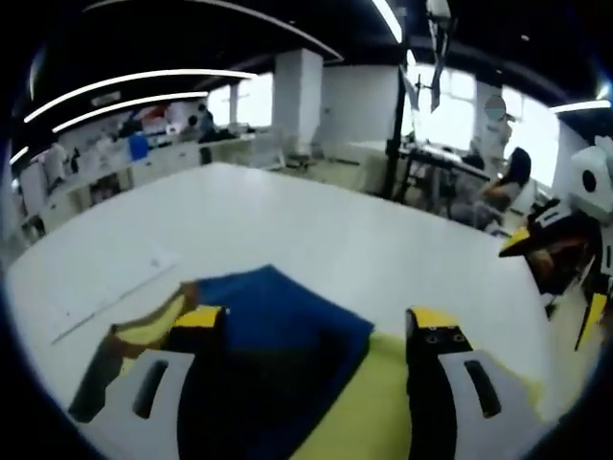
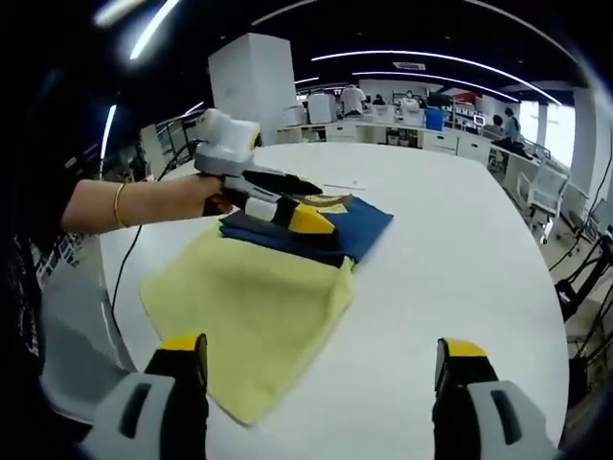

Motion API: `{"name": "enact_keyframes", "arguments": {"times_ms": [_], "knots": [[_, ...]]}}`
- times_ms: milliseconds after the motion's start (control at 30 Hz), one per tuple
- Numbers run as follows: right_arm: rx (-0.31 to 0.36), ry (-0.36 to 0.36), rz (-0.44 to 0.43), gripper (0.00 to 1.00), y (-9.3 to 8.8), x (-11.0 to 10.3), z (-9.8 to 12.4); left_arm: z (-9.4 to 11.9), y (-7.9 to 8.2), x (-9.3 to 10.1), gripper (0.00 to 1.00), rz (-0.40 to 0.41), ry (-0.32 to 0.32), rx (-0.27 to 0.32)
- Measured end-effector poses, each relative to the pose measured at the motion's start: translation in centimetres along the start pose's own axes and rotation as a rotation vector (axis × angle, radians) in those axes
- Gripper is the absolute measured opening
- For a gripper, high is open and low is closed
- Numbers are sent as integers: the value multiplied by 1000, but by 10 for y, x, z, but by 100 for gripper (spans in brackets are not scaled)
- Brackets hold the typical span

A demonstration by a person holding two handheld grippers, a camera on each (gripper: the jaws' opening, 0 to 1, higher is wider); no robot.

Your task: Fold the garment on the visible template until the final outline fits inside the template.

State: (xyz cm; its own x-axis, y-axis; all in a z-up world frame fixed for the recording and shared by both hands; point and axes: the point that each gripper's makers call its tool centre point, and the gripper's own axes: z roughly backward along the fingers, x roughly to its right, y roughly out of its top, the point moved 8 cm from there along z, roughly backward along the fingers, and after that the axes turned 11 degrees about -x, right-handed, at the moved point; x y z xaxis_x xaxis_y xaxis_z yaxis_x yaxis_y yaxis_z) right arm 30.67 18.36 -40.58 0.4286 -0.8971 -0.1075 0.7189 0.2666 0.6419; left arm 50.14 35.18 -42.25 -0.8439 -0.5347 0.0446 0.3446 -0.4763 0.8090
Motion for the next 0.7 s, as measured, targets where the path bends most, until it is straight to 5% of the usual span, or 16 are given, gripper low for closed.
{"name": "enact_keyframes", "arguments": {"times_ms": [333, 700], "knots": [[33, -3, 51, 98, 23, -3, 0, 51, 9, -20, 82, -69, 18, 43], [55, 6, 105, 96, 48, -6, -9, 103, -19, -63, 78, -73, 97, 13]]}}
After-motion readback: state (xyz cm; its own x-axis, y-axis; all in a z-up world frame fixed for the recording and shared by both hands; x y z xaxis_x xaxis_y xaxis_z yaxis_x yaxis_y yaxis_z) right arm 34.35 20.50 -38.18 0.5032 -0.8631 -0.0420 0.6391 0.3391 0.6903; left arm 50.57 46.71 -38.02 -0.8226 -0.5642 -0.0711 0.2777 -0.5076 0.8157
